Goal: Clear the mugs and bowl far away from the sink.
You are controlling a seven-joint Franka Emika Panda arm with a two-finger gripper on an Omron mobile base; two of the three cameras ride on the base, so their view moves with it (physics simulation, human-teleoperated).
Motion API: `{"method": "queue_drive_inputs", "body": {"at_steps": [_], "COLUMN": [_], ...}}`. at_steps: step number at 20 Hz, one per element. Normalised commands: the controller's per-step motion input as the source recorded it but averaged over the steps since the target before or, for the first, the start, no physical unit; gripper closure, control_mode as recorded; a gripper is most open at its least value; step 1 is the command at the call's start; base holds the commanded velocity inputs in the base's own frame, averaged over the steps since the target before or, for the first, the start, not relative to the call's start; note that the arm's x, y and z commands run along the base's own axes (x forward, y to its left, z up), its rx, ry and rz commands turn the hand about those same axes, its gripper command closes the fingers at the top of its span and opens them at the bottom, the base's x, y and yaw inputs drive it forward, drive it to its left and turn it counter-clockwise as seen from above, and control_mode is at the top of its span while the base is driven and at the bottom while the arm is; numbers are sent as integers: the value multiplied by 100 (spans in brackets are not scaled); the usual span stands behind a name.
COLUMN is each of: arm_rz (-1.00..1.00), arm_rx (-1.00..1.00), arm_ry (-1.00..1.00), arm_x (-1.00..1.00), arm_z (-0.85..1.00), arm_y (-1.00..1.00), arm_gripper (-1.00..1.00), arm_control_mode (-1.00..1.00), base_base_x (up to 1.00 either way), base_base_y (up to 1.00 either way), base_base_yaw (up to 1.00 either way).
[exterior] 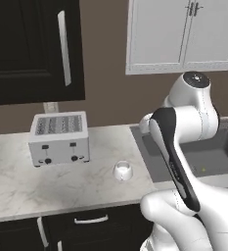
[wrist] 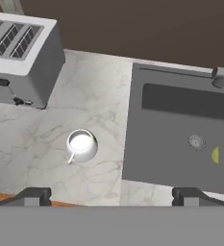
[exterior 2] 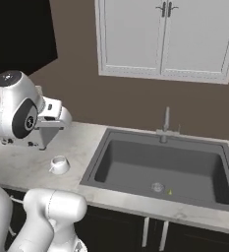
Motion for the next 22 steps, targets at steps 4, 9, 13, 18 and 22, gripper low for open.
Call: {"method": "queue_drive_inputs", "body": {"at_steps": [4,9,13,18,22], "arm_rz": [0,0,0,0,0], "arm_rx": [0,0,0,0,0], "arm_ry": [0,0,0,0,0], "arm_x": [0,0,0,0,0], "arm_z": [0,0,0,0,0], "arm_y": [0,0,0,0,0], "arm_gripper": [-100,-100,-100,-100,-100], "arm_control_mode": [100,100,100,100,100], "base_base_x": [0,0,0,0,0], "base_base_y": [2,2,2,5,2], "base_base_yaw": [26,22,19,18,19]}}
